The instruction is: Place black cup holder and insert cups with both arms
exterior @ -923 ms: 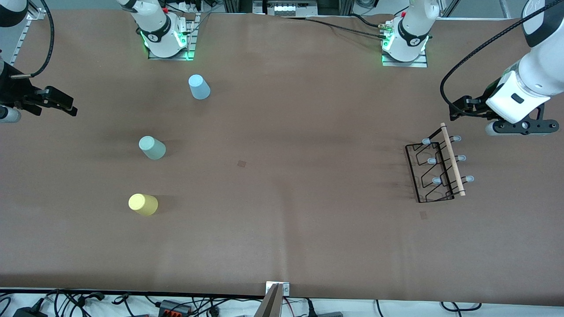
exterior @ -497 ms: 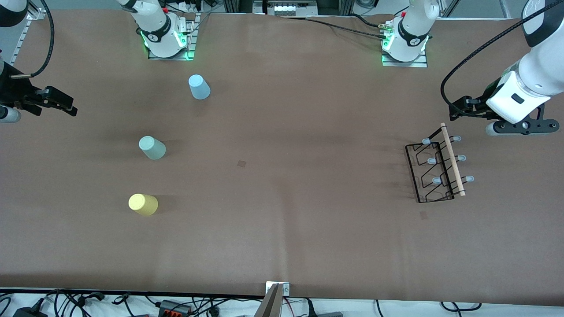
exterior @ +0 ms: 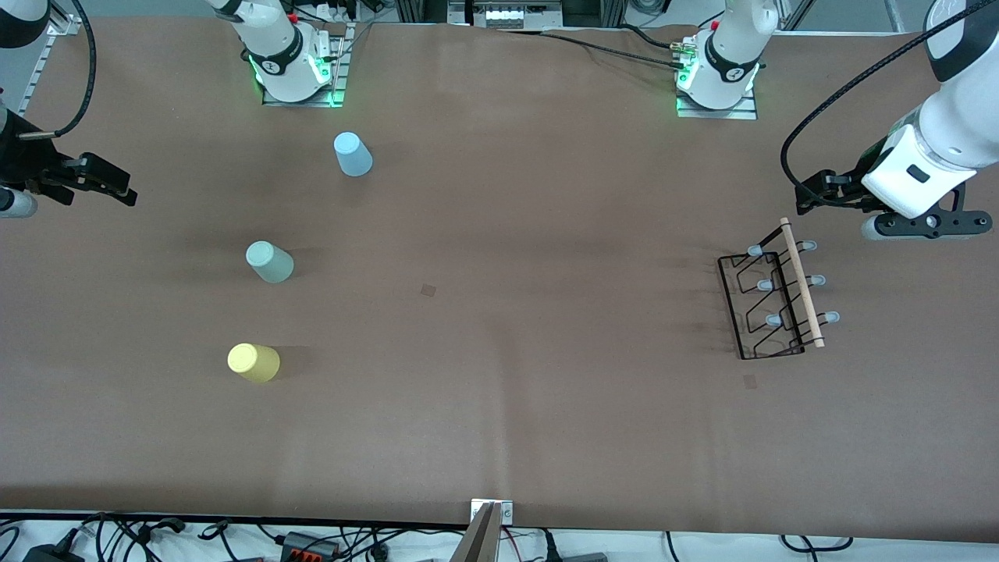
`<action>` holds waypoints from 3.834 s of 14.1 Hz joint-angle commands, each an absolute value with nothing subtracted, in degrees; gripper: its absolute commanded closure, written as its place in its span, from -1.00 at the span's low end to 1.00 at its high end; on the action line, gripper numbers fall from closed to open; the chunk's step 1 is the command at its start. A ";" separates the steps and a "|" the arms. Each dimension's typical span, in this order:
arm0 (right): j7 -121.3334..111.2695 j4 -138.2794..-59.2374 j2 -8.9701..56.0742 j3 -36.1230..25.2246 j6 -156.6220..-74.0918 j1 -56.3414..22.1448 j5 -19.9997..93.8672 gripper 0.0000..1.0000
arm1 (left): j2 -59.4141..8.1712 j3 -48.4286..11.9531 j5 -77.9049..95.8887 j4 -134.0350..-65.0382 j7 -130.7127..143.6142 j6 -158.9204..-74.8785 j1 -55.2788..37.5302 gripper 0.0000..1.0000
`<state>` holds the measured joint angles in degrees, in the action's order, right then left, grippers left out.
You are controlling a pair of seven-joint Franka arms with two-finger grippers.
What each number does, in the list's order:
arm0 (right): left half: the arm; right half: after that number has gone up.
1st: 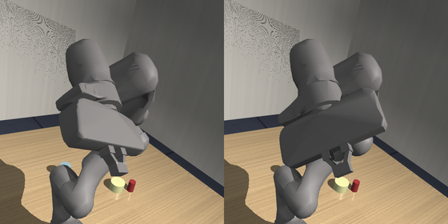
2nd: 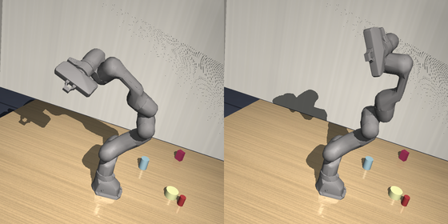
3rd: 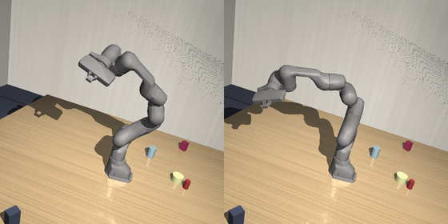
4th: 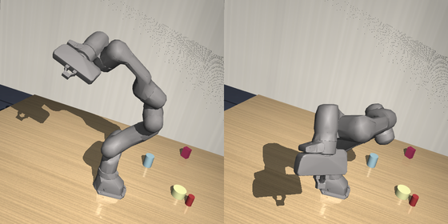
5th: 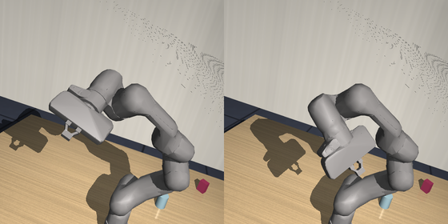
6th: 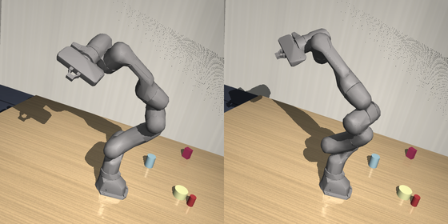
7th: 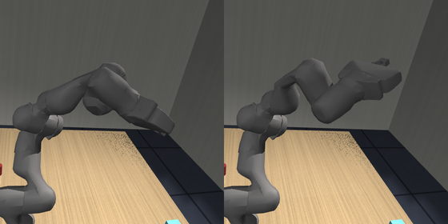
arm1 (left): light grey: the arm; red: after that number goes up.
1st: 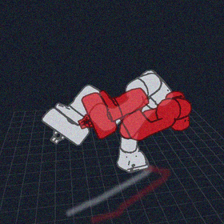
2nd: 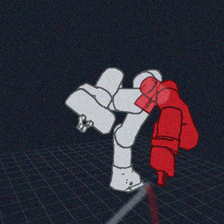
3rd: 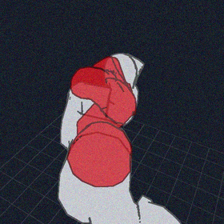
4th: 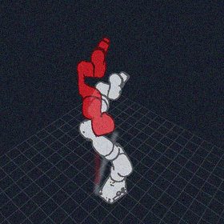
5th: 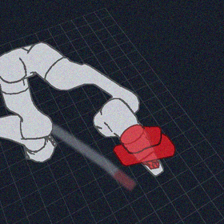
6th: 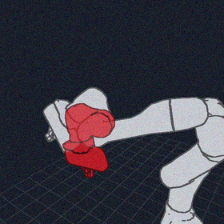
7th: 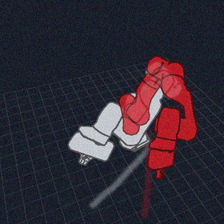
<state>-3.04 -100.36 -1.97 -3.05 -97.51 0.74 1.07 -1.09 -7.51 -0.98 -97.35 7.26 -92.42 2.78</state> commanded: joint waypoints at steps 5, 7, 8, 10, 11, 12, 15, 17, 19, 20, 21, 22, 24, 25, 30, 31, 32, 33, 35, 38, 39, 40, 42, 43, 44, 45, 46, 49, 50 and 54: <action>-2.82 -100.55 1.75 -2.55 -100.45 -0.88 0.35 -1.00 | -6.58 -6.77 1.67 -97.03 7.30 -96.14 5.09 -1.00; -2.72 -100.55 2.98 -2.64 -101.25 -0.88 0.79 -1.00 | -9.92 -6.77 1.41 -97.99 7.29 -99.73 5.27 -1.00; -2.72 -100.55 3.25 -2.64 -101.69 -0.88 1.05 -1.00 | -11.15 -6.77 1.32 -99.30 7.29 -102.28 5.27 -1.00; -2.81 -100.55 4.48 -2.64 -102.39 -0.79 0.97 -1.00 | -11.34 -6.85 1.14 -104.82 7.29 -109.30 5.27 -1.00; -3.07 -100.37 6.22 -2.64 -102.39 -0.70 1.14 -1.00 | -11.34 -6.86 1.14 -106.94 7.21 -112.38 5.36 -1.00; -2.99 -100.28 6.50 -2.64 -102.48 -0.88 1.14 -1.00 | -11.42 -6.86 1.06 -108.70 7.21 -114.50 5.36 -1.00; -2.64 -100.28 7.47 -2.55 -102.83 -2.71 1.32 -1.00 | -11.77 -6.94 -2.27 -111.45 6.86 -118.04 5.36 -0.84; -2.72 -101.33 7.56 -2.64 -102.04 -4.48 0.53 -1.00 | -12.04 -6.86 -2.37 -111.45 4.94 -118.04 5.62 -0.80; -2.11 -101.69 8.96 -2.64 -101.60 -4.22 0.53 -1.00 | -12.30 -6.86 -2.37 -111.36 2.65 -118.21 7.20 -0.73; -1.94 -101.69 9.83 -2.64 -101.78 -4.57 0.53 -1.00 | -12.91 -6.86 -2.37 -111.27 1.59 -118.47 7.90 -0.69; -1.85 -101.78 10.89 -2.64 -102.21 -4.74 0.44 -1.00 | -13.44 -6.86 -2.37 -111.27 0.36 -118.82 8.61 -0.60; -1.06 -101.86 12.12 -2.64 -102.30 -4.57 0.53 -1.00 | -13.71 -6.86 -2.37 -111.36 -0.34 -119.61 9.14 -0.46; -0.88 -103.70 13.44 -2.64 -103.87 -4.31 0.53 -1.00 | -14.94 -6.86 -2.37 -111.36 -0.96 -120.06 9.75 -0.18; -0.79 -105.19 13.36 -2.64 -104.93 -4.48 0.53 -1.00 | -15.20 -6.86 -2.37 -111.36 -1.05 -120.32 10.36 -0.02; 1.22 -111.78 13.71 -2.64 -110.38 -4.75 0.79 -1.00 | -15.64 -6.94 -2.37 -111.53 -1.14 -120.59 10.99 0.47; 1.40 -113.01 14.15 -2.64 -111.52 -4.83 0.88 -1.00 | -15.64 -6.94 -2.37 -111.53 -1.06 -120.50 10.99 0.63; 1.49 -114.25 14.32 -2.64 -112.84 -5.01 0.88 -1.00 | -15.64 -7.03 -2.37 -111.53 -1.05 -120.41 10.99 0.83; 1.49 -114.95 14.67 -2.64 -113.72 -5.36 0.97 -1.00 | -15.64 -7.12 -2.29 -111.45 -0.97 -119.98 10.99 0.97; 1.49 -115.49 15.99 -2.64 -115.21 -5.45 1.14 -1.00 | -15.38 -7.64 -2.29 -111.10 -0.97 -118.49 10.81 0.98; 1.49 -117.77 16.96 -2.64 -119.60 -5.45 1.14 -1.00 | -13.72 -12.02 -1.67 -107.68 -0.09 -112.27 10.63 0.98; 1.49 -117.86 17.57 -2.64 -120.49 -5.45 1.23 -1.00 | -13.71 -14.39 -1.50 -105.23 1.04 -108.67 10.46 0.98; 2.10 -117.69 18.54 -2.64 -120.93 -5.45 1.40 -1.00 | -13.88 -17.02 -1.41 -102.51 3.49 -105.41 10.28 0.98; 3.60 -117.86 19.51 -2.55 -122.51 -5.71 1.41 -1.00 | -14.32 -22.12 -1.41 -98.72 9.03 -103.36 9.06 0.98; 3.52 -117.86 20.03 -2.55 -122.61 -5.97 1.41 -1.00 | -14.59 -24.50 -1.32 -97.40 11.14 -102.75 7.75 0.98; 3.60 -117.95 20.56 -2.55 -122.52 -5.89 1.41 -1.00 | -15.02 -26.09 -1.32 -95.47 13.86 -102.31 5.99 0.98; 3.52 -118.30 20.83 -2.55 -122.35 -5.89 1.41 -1.00 | -15.90 -26.80 -1.32 -92.58 17.11 -101.09 3.19 0.98; 3.60 -118.39 21.18 -2.55 -122.43 -5.98 1.41 -1.00 | -17.13 -26.89 -1.32 -89.68 20.01 -100.03 -0.40 0.98; 3.52 -118.39 21.97 -2.64 -122.52 -5.80 1.41 -1.00 | -21.78 -26.81 -1.23 -82.46 27.92 -98.88 -8.94 0.98; 3.52 -118.39 21.97 -2.55 -122.43 -5.80 1.41 -1.00 | -23.19 -26.89 -1.14 -81.14 30.56 -98.88 -10.79 0.98; 3.52 -118.21 22.41 -2.55 -122.34 -5.80 1.41 -0.63 | -29.95 -26.81 -0.88 -74.12 41.81 -99.40 -18.97 0.98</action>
<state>2.70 -117.44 22.81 -2.52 -121.44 -5.60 1.12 -24.87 -27.03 -1.30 -82.06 37.40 -101.28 -15.88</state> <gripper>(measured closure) 0.026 0.846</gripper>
